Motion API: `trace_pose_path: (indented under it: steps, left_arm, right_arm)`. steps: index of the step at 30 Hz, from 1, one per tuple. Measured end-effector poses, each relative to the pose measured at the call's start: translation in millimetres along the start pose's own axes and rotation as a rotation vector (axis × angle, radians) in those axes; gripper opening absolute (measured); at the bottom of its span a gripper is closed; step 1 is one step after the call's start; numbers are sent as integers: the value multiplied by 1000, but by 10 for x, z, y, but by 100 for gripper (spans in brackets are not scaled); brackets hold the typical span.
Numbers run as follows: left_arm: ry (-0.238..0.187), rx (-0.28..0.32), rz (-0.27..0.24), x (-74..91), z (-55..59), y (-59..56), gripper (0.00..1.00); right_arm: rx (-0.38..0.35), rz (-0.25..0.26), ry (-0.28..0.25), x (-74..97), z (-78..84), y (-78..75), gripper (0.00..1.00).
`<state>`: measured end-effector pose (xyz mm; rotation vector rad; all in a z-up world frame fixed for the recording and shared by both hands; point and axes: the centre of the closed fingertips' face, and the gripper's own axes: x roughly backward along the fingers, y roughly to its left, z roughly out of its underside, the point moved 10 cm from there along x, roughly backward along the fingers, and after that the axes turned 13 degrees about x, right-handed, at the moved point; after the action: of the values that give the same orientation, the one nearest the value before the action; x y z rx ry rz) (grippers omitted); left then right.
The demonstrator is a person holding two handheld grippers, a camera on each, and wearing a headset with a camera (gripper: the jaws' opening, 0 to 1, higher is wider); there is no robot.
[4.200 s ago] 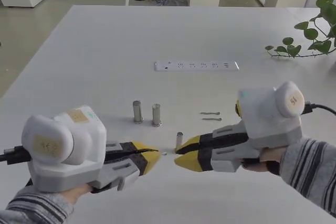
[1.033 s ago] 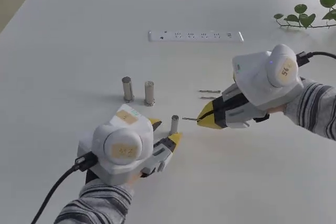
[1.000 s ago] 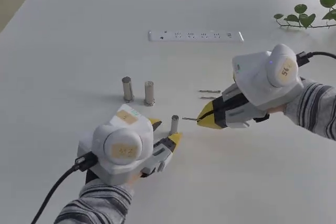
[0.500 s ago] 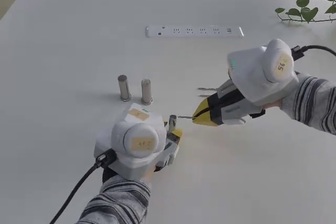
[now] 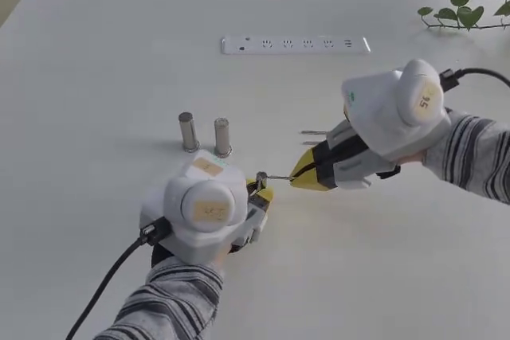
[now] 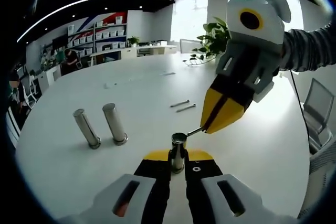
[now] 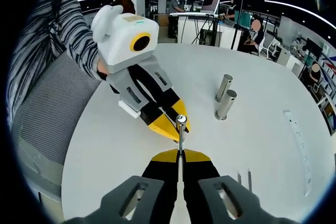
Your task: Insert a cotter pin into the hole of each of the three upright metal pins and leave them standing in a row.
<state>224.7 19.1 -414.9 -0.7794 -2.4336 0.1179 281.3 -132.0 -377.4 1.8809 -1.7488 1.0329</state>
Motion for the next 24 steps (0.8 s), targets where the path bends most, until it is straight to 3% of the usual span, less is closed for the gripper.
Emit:
trace_pose_path:
  steps: [11, 24]
  left_arm:
    - [18, -85, 76, 4, -17, 60, 5]
    - [22, -107, 105, -13, -31, 82, 5]
  right_arm:
    - [7, 2, -3, 11, -54, 33, 0]
    - [-4, -4, -18, -45, -85, 75, 0]
